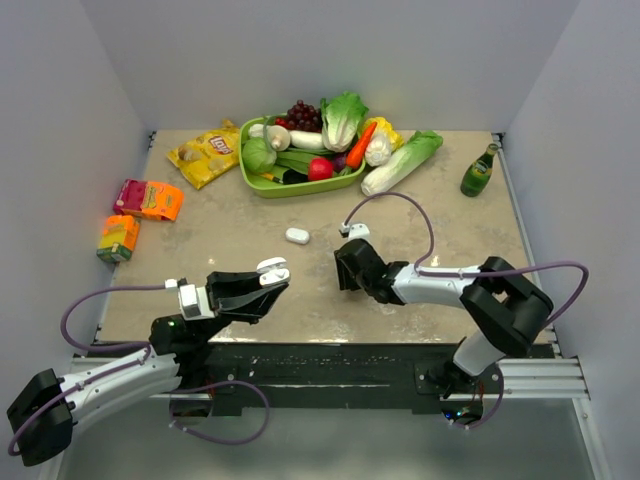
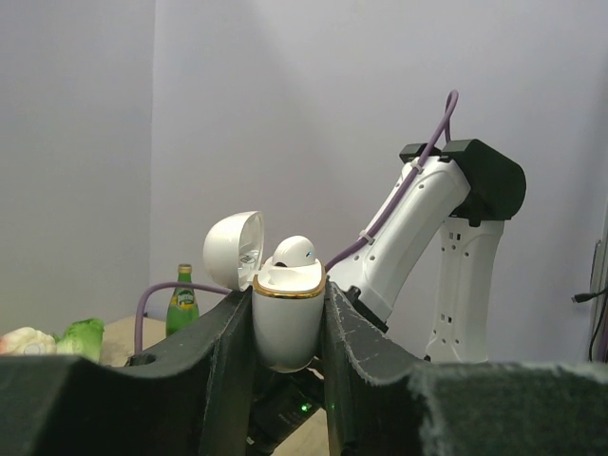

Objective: Insert the wireless bluetooth earbuds into the charging case
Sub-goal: Adjust the earbud at the center of the board.

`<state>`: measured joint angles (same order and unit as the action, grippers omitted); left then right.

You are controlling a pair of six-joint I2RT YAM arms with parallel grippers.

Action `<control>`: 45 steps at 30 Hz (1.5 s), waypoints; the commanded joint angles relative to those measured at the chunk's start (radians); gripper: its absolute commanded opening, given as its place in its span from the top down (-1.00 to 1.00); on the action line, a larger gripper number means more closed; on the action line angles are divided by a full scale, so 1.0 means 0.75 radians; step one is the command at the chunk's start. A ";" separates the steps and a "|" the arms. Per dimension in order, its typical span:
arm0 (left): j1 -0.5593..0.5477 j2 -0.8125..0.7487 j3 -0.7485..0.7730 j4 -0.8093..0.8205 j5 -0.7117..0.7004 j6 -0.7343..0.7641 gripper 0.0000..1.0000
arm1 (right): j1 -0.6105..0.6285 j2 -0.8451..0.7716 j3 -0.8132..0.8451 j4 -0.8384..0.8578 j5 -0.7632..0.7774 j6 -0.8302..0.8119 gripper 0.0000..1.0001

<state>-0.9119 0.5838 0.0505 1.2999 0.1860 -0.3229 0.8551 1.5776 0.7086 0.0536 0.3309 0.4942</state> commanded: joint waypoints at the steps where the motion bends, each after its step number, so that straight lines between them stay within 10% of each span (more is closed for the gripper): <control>1: -0.001 -0.005 -0.067 0.308 -0.007 -0.013 1.00 | -0.007 -0.121 -0.030 -0.008 0.044 0.012 0.10; 9: -0.001 0.046 -0.067 0.347 -0.005 -0.021 1.00 | 0.028 -0.240 -0.129 0.125 -0.089 0.028 0.24; 19: -0.003 0.079 -0.059 0.361 0.008 -0.042 1.00 | 0.030 -0.021 -0.012 0.099 -0.165 0.042 1.00; 45: -0.003 0.068 -0.061 0.347 0.004 -0.036 1.00 | -0.056 0.032 0.033 0.000 -0.002 0.065 1.00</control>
<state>-0.9119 0.6495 0.0505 1.2999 0.1864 -0.3401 0.8230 1.5719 0.6922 0.0647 0.2821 0.5423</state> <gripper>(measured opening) 0.345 0.007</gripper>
